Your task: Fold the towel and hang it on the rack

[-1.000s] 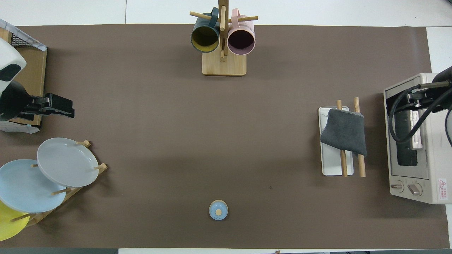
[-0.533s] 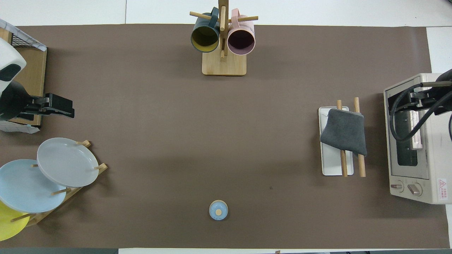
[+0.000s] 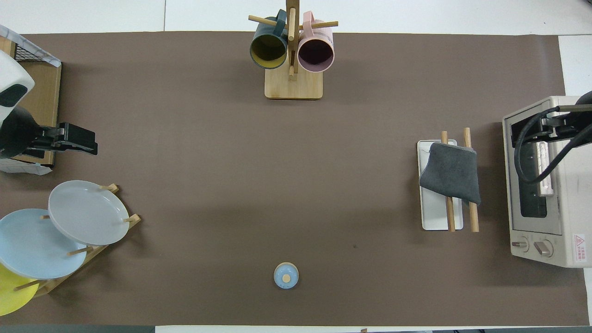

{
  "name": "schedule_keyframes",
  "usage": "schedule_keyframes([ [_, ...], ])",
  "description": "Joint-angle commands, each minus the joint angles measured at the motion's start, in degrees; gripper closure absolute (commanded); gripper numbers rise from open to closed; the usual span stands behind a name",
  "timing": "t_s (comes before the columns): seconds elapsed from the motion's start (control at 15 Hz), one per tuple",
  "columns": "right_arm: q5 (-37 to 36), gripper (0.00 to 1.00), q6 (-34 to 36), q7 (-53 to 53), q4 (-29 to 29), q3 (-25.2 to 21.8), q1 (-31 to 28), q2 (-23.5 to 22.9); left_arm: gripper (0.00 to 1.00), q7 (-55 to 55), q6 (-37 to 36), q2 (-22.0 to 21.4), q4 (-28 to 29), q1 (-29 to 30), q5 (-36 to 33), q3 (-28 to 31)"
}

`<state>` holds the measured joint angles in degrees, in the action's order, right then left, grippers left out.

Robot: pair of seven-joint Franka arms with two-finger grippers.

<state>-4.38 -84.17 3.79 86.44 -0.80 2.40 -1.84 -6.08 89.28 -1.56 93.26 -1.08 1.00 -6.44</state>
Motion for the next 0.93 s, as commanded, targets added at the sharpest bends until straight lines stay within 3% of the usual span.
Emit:
schedule_keyframes([
  [0.0,1.04,0.00,-1.26,-1.67,1.45,-0.16,-0.64,1.05,0.00,0.28,-0.25,-1.25,0.96,-0.15,0.23,0.46],
  [0.87,1.31,0.00,-2.32,-3.61,1.54,0.01,-2.04,0.96,0.00,0.28,-0.34,-1.25,1.05,-0.06,0.23,0.46],
])
